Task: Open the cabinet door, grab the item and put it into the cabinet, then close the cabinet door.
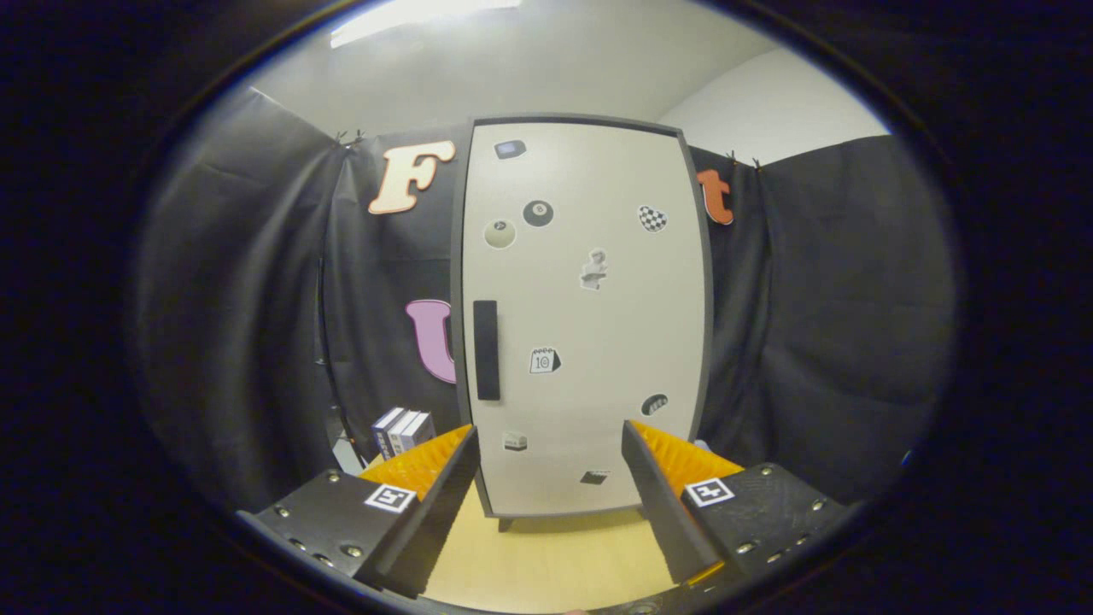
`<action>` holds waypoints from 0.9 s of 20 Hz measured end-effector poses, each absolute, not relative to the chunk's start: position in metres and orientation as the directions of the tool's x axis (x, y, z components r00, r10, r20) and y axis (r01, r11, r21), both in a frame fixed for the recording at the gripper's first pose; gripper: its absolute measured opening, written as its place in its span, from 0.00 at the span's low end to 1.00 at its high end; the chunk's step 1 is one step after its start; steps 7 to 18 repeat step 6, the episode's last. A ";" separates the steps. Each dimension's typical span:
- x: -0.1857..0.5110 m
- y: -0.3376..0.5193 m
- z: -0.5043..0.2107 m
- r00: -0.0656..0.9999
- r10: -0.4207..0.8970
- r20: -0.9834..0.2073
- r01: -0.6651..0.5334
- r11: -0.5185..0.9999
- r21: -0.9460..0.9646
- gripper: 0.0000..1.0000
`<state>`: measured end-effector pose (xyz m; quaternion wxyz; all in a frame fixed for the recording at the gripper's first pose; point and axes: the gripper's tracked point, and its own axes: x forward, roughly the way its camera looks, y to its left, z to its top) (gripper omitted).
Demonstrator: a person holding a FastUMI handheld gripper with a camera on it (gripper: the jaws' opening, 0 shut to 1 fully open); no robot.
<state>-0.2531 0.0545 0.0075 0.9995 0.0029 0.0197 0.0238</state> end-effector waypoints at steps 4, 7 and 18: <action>-0.298 0.041 0.009 0.998 0.026 -0.053 -0.026 1.000 0.001 0.99; -0.313 0.036 0.014 0.999 0.020 -0.040 -0.019 1.000 0.012 0.99; -0.313 0.036 0.014 0.999 0.020 -0.040 -0.019 1.000 0.012 0.99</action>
